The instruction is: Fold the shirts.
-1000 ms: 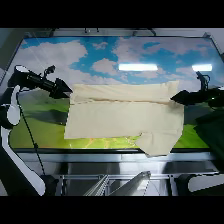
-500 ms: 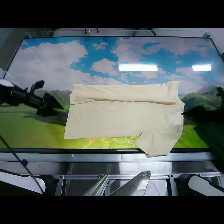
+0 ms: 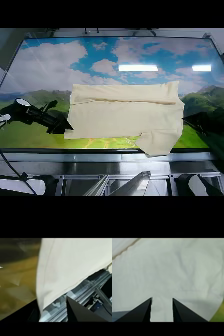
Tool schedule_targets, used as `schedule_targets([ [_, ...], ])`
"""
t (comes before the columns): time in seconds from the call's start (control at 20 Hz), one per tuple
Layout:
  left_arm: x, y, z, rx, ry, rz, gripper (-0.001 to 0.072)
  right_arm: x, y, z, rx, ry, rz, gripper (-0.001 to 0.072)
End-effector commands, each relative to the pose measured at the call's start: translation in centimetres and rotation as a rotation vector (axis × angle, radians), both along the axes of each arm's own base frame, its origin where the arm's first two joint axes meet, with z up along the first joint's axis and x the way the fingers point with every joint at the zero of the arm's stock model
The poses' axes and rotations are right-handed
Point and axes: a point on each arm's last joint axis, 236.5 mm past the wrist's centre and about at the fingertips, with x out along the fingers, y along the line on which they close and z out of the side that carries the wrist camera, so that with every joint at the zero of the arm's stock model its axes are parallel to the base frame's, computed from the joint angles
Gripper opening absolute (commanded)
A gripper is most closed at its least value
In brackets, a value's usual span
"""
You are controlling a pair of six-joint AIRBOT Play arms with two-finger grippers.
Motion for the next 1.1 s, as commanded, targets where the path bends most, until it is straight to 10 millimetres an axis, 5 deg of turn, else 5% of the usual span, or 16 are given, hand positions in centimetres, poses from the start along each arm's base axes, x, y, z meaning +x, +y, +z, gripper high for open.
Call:
schedule_targets([
  [0.0, -0.4, -1.7, 0.2, -0.026, -0.007, -0.054, 0.0358, -3.6, -1.8, -2.0, -0.077, 0.205, -0.104, 0.0309],
  [0.05, 0.0, -3.0, 1.2, -0.088, -0.036, -0.066, 0.0262, -4.8, -2.4, -3.1, -0.100, 0.273, -0.125, 0.0379],
  [0.1, 0.2, -4.0, 2.0, -0.140, -0.059, -0.077, 0.0081, -5.8, -2.5, -4.1, -0.111, 0.323, -0.131, 0.0459],
  [0.15, 0.4, -4.9, 2.5, -0.176, -0.083, -0.088, 0.0015, -6.4, -2.0, -4.9, -0.091, 0.349, -0.130, 0.0466],
  [0.4, 0.2, -5.4, 2.6, -0.184, -0.079, -0.102, 0.0015, -9.0, 1.6, -9.6, 0.054, 0.452, -0.143, 0.0461],
  [0.75, 0.2, -5.4, 2.7, -0.187, -0.077, -0.101, 0.0014, -5.8, 2.9, -11.1, 0.192, 0.371, -0.166, 0.0457],
  [0.8, 0.2, -5.5, 2.7, -0.188, -0.078, -0.100, 0.0014, -5.6, 3.2, -11.3, 0.206, 0.360, -0.149, 0.0421],
  [0.85, 0.3, -5.5, 2.7, -0.188, -0.079, -0.098, 0.0014, -5.4, 3.6, -11.4, 0.224, 0.345, -0.128, 0.0299],
  [0.9, 0.3, -5.5, 2.7, -0.190, -0.078, -0.097, 0.0014, -5.2, 4.0, -11.2, 0.250, 0.334, -0.115, 0.0283],
  [0.95, 0.1, -5.5, 2.9, -0.197, -0.072, -0.102, 0.0014, -4.9, 4.5, -10.6, 0.277, 0.302, -0.087, 0.0145],
  [1.05, -0.5, -5.3, 3.7, -0.227, -0.047, -0.107, 0.0012, -4.4, 5.7, -8.5, 0.346, 0.259, -0.044, 0.0057],
])
